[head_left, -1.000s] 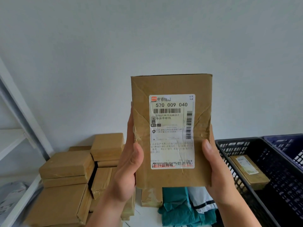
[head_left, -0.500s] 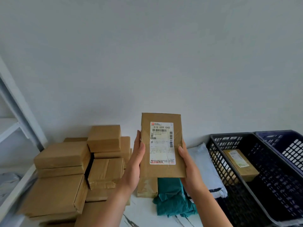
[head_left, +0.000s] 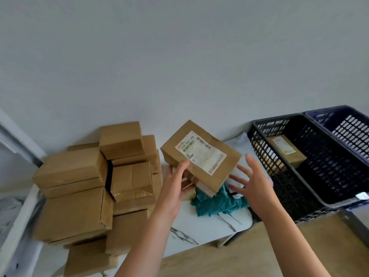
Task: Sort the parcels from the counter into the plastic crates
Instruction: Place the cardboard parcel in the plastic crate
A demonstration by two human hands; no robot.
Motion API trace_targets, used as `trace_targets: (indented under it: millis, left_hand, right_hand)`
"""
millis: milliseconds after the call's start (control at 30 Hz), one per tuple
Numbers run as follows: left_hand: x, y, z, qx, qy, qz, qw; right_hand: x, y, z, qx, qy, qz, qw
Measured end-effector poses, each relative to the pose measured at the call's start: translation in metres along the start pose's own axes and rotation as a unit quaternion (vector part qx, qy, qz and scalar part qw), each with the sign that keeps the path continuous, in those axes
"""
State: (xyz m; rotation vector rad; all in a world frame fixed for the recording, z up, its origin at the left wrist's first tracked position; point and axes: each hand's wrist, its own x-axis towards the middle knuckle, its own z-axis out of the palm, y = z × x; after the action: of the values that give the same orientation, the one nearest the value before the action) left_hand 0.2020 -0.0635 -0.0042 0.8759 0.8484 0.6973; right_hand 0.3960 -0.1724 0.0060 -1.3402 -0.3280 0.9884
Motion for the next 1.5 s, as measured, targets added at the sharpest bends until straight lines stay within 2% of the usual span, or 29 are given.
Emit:
trace_targets:
  millis: [100, 267, 400, 700, 967, 1233, 1500]
  left_hand:
    - [0.000, -0.030, 0.019, -0.006, 0.003, -0.012, 1.000]
    - [-0.001, -0.068, 0.058, -0.011, -0.015, -0.068, 0.998]
    - [-0.001, -0.081, 0.098, -0.020, -0.005, -0.102, 0.995]
    - [-0.009, -0.107, 0.251, 0.048, -0.058, -0.078, 0.994]
    - [-0.026, -0.149, 0.380, 0.046, -0.106, -0.070, 0.991]
    - [-0.004, -0.169, 0.449, 0.102, -0.126, -0.060, 0.985]
    - [0.057, -0.189, 0.523, 0.133, -0.167, -0.073, 0.974]
  right_hand:
    - [-0.019, 0.019, -0.010, -0.049, -0.018, 0.038, 0.998]
    - [-0.035, 0.020, -0.047, -0.090, 0.067, -0.013, 0.994]
    - [-0.043, -0.002, -0.093, -0.099, 0.090, -0.041, 0.990]
    - [-0.055, -0.059, -0.242, -0.079, 0.158, -0.068, 0.982]
    - [-0.066, -0.105, -0.369, -0.061, 0.193, -0.092, 0.975]
    - [-0.047, -0.113, -0.432, -0.017, 0.214, -0.089, 0.973]
    - [0.010, -0.142, -0.489, -0.018, 0.260, -0.077, 0.962]
